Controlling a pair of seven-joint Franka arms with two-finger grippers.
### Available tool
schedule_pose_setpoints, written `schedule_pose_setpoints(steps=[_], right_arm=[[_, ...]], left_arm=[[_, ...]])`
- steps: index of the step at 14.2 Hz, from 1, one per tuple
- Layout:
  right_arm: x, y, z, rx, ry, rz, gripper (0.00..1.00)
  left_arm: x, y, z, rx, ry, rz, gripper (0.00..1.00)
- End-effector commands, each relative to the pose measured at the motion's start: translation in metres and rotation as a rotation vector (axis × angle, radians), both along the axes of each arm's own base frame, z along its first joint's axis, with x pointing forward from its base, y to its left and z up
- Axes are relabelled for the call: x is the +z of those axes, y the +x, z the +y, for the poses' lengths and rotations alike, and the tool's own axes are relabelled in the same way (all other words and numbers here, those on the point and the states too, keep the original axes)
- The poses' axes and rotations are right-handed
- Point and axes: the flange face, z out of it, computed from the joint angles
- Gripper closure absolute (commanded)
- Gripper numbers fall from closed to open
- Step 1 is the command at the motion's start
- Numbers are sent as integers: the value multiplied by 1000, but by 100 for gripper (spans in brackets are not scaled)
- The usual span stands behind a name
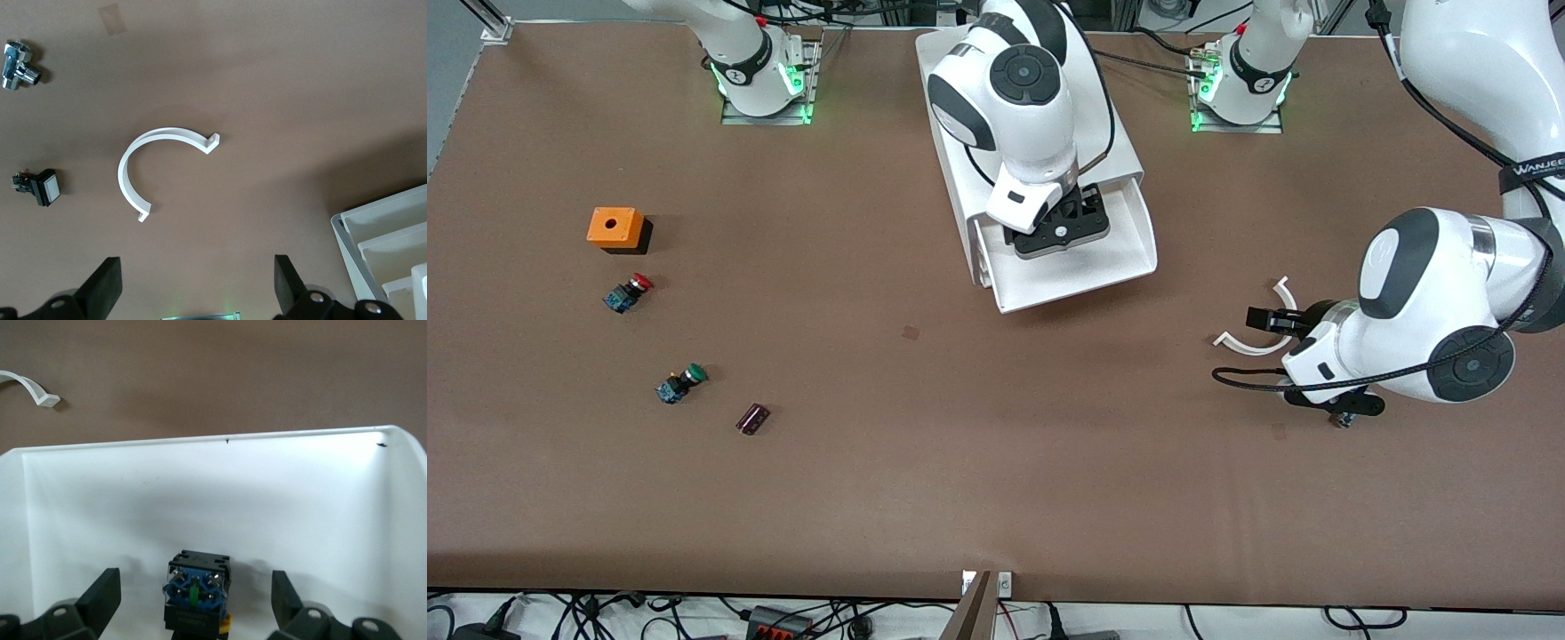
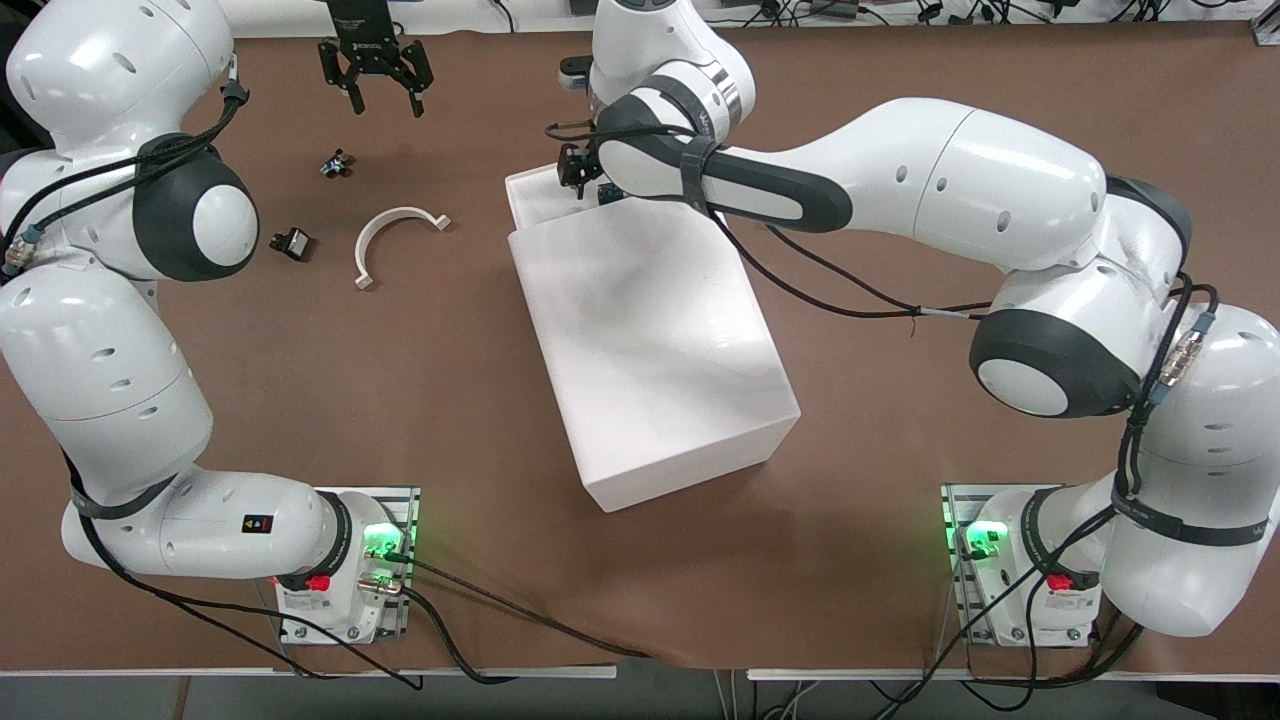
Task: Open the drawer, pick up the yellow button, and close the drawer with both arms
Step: 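Grasp the black button in the drawer with the right gripper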
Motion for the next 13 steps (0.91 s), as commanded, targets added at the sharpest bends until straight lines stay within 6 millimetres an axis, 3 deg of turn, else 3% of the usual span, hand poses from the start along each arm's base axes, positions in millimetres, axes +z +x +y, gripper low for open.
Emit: schedule_pose_setpoints(steps=[1, 2, 6, 8, 10, 13], right_arm=[[1, -2, 2, -8, -49, 10, 0], [-1, -4, 0, -6, -68, 25, 0], [-2, -8, 2, 3, -80, 35, 20], [8, -8, 5, 5, -61, 25, 37], [10, -9, 6, 7, -57, 24, 65], [19, -5, 6, 2, -43, 10, 90]], left_arm=[[-2, -8, -3, 36, 1, 18, 0], [-3, -8, -3, 36, 0, 21, 0], [-4, -10, -3, 48, 9, 30, 0], [-7, -10, -3, 66, 19, 35, 0], [-7, -9, -4, 65, 19, 32, 0], [-6, -9, -5, 64, 18, 28, 0]])
